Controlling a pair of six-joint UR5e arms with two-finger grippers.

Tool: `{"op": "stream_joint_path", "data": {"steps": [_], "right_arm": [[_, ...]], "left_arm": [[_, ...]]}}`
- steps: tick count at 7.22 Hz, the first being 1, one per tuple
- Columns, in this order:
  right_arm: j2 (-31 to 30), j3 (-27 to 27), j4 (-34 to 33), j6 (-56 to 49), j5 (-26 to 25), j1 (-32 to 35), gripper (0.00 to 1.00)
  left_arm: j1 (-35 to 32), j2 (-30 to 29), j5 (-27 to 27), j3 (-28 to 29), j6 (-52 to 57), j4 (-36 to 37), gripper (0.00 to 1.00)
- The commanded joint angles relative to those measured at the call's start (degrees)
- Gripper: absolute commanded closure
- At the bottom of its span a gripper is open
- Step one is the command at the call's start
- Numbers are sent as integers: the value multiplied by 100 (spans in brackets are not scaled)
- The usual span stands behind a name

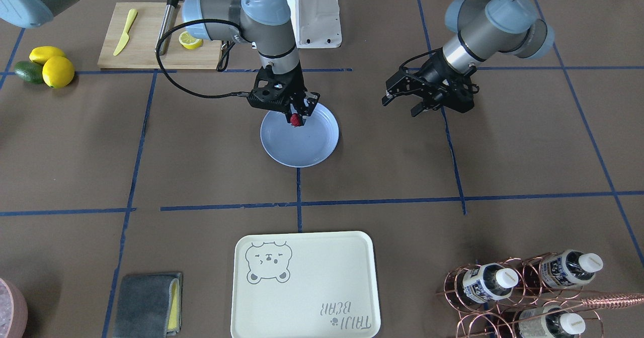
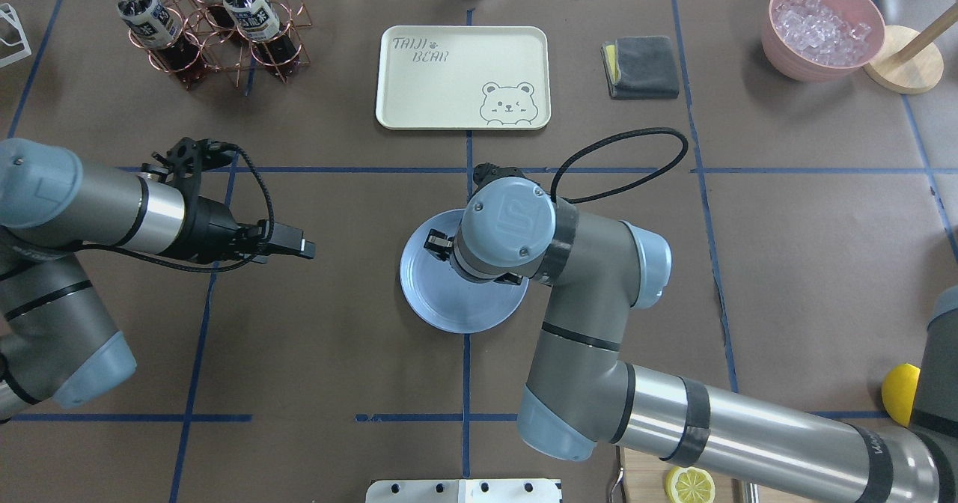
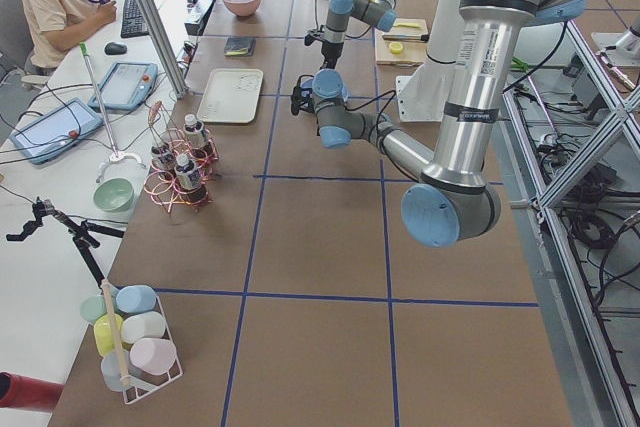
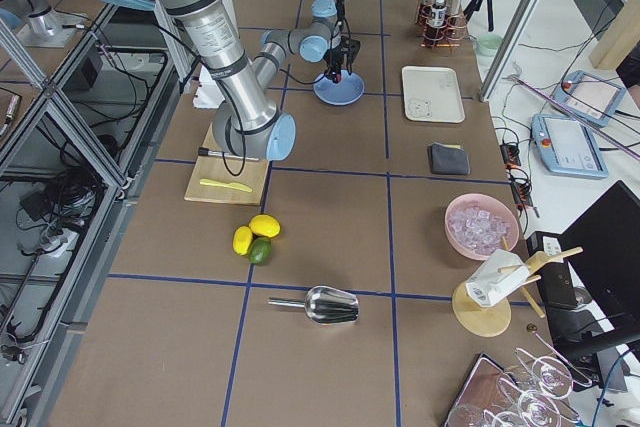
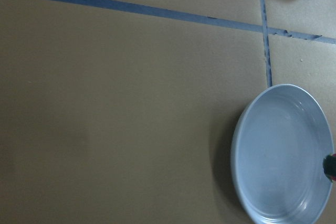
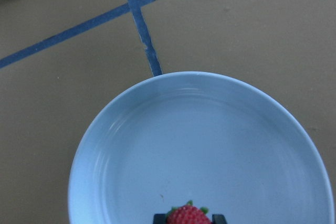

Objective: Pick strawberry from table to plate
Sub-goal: 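Carry the strawberry with the right gripper over the plate while the left gripper releases it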

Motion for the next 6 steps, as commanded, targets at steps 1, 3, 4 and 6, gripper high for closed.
{"op": "stream_joint_path", "data": {"steps": [1, 3, 4, 6], "right_arm": [[88, -246, 0, 37, -155, -73, 100], [114, -430, 174, 28, -322, -73, 100], [114, -657, 480, 37, -340, -73, 100], [114, -668, 501, 20, -322, -81, 100]], "left_arm": [[-55, 239, 7, -31, 94, -275, 6], [-46, 239, 7, -22, 94, -276, 6], [-46, 239, 7, -22, 94, -276, 6], [-46, 230, 7, -22, 85, -276, 6]]}}
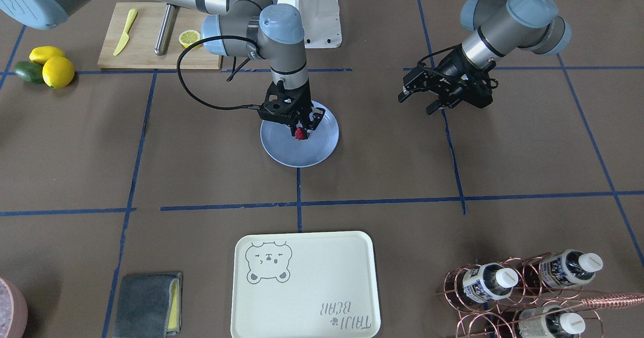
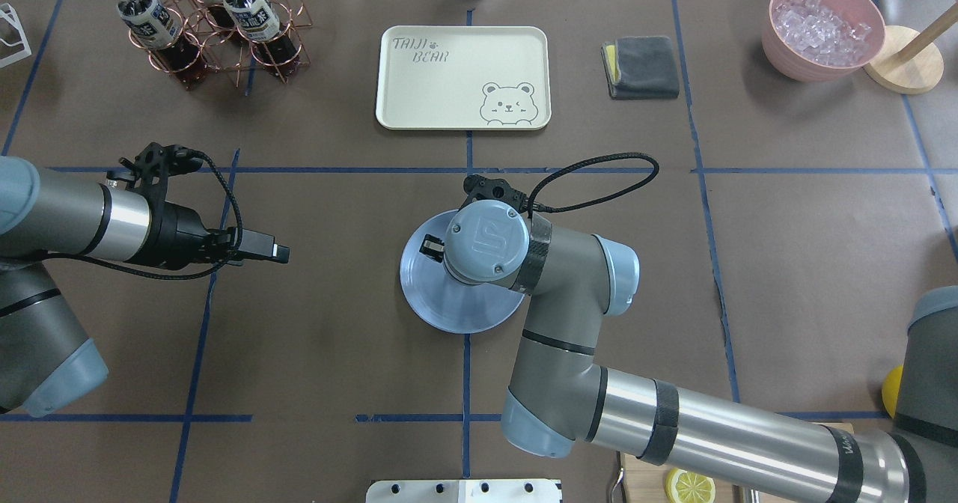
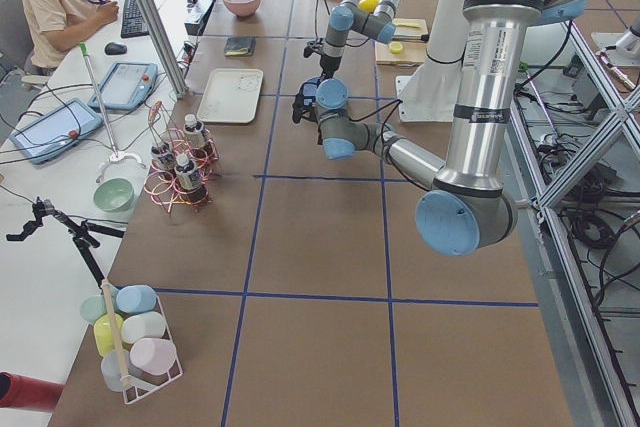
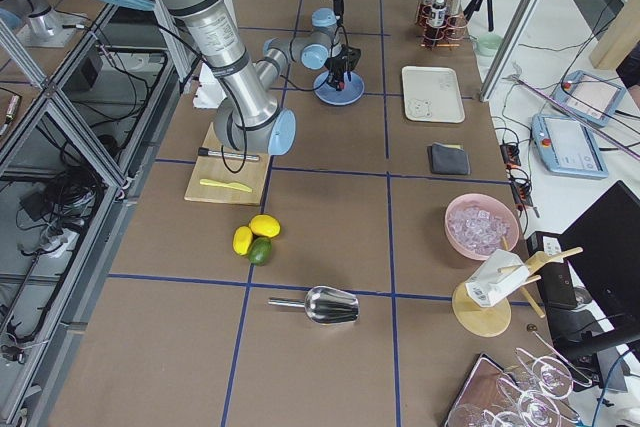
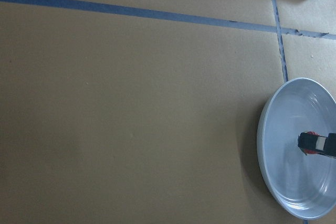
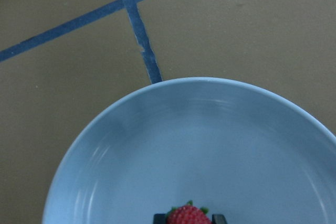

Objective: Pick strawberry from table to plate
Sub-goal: 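Lower the strawberry onto the plate and open the right gripper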

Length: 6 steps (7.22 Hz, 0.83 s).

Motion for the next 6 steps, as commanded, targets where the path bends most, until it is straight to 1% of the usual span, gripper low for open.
{"op": "stream_joint_path", "data": {"steps": [1, 2, 3, 5, 6], "right_arm": [[-17, -41, 37, -13, 5, -6, 100], [0, -42, 37, -4, 13, 3, 88], [9, -50, -7, 48, 5, -6, 1], [27, -24, 1, 5, 5, 3, 0], [18, 133, -16, -4, 65, 64, 0]], "left_arm": [[0, 5, 0, 9, -3, 0, 6], [0, 5, 0, 1, -3, 0, 6], [0, 5, 0, 1, -3, 0, 6], [0, 5, 0, -8, -3, 0, 6], [-8, 14, 0, -8, -3, 0, 6]]}}
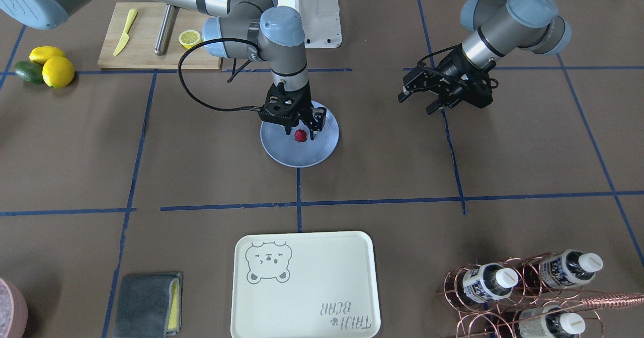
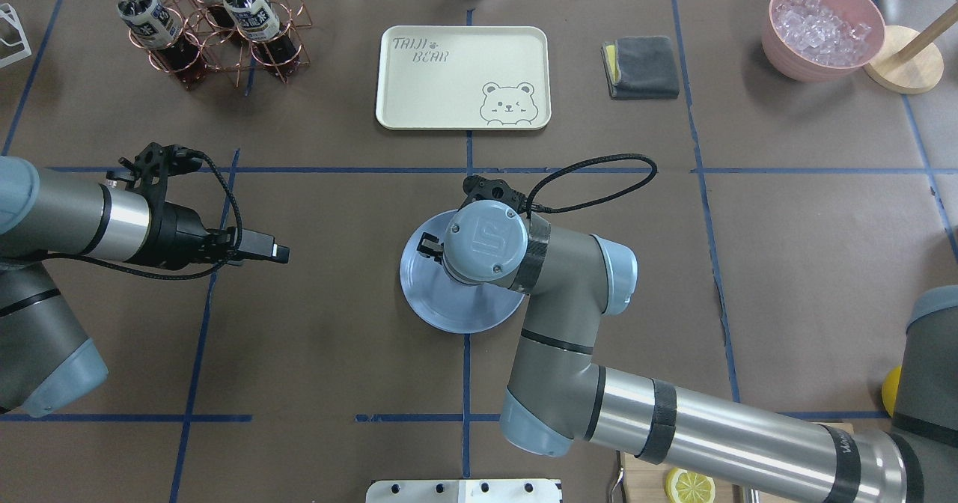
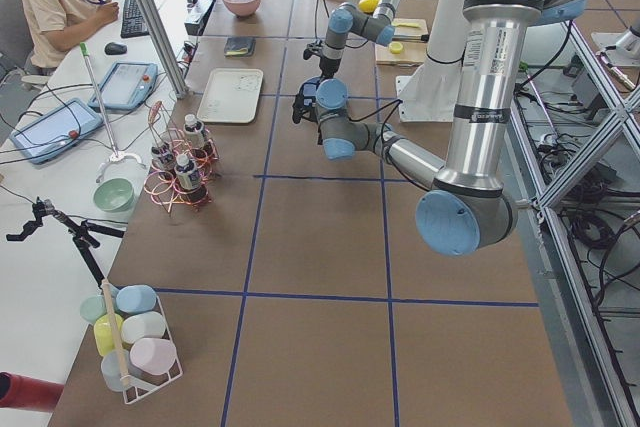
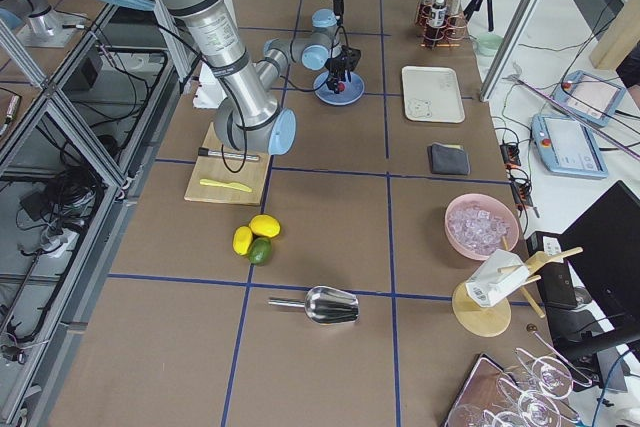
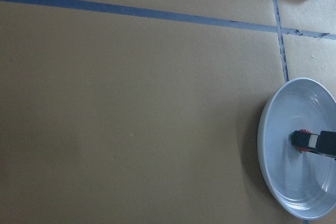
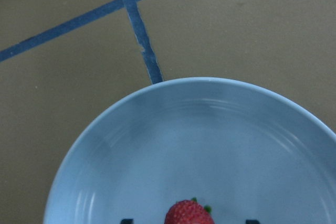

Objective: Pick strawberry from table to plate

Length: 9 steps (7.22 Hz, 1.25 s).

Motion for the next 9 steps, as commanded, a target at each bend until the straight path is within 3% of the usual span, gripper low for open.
{"op": "stream_joint_path", "data": {"steps": [1, 2, 4, 6, 9], "right_arm": [[-322, 663, -151, -42, 394, 262, 0], [-995, 1443, -187, -112, 667, 508, 0], [-2646, 2808, -179, -1503, 1693, 1393, 0], [-3844, 3164, -109, -3162, 2635, 2543, 0], [-4955, 2850, -187, -6379, 4094, 4819, 0]], "left_arm": [[-16, 119, -17, -64, 17, 0, 6], [-121, 224, -18, -65, 61, 17, 6], [-654, 863, -262, -65, 1503, 26, 6], [-1497, 1523, -640, -4, 3225, 35, 6], [-3289, 1895, -1964, 618, 5504, 271, 6]]}}
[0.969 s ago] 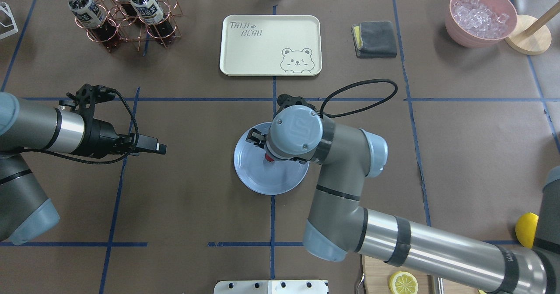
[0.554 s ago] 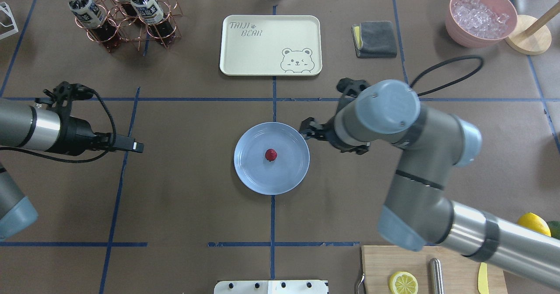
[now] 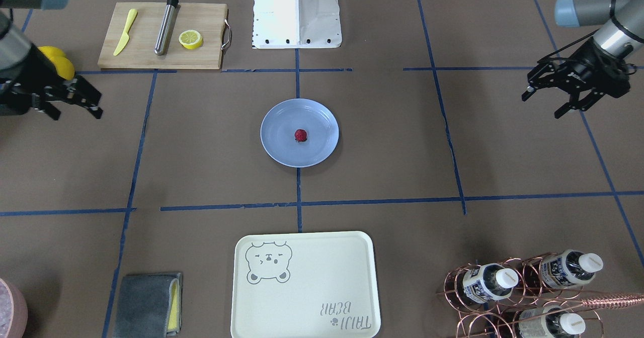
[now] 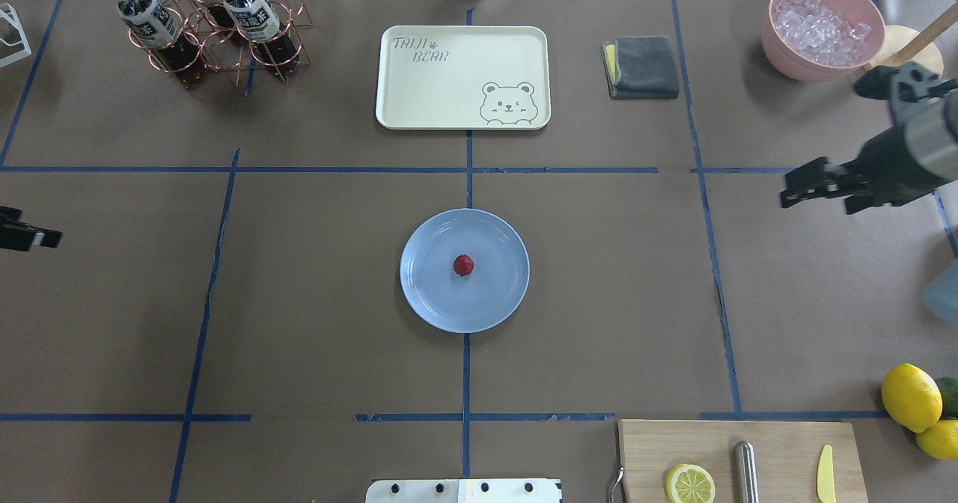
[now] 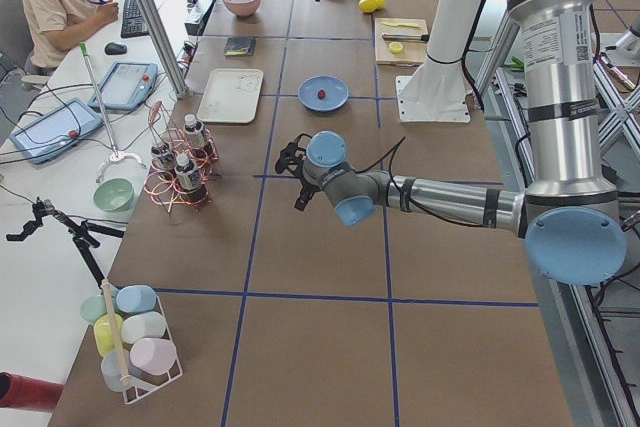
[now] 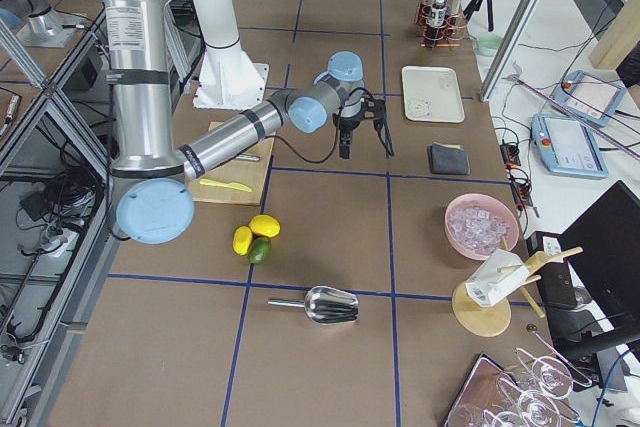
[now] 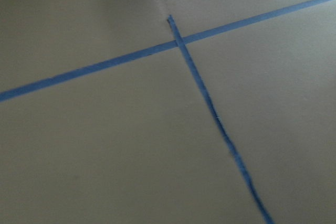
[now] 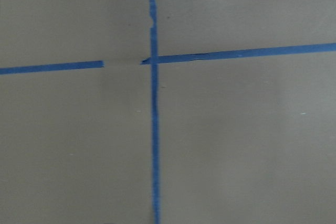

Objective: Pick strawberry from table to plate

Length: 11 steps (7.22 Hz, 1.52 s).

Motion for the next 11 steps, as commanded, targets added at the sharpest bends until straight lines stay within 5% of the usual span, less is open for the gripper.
{"op": "stream_joint_path", "data": {"steps": [1, 6, 9, 11], "right_arm": [[-618, -409, -57, -2055, 756, 1451, 0], [-1017, -991, -580, -4572, 775, 2528, 0], [-692, -965, -1067, -4778, 766, 2529, 0], [-665, -956, -1068, -4726, 766, 2528, 0]], "left_arm": [[-1105, 178, -802, 384, 1418, 401, 5], [-2267, 75, -332, 271, 3425, 3044, 0], [-2655, -286, -330, -376, 3427, 4878, 0], [-2673, -261, -312, -415, 3419, 5150, 0]]}}
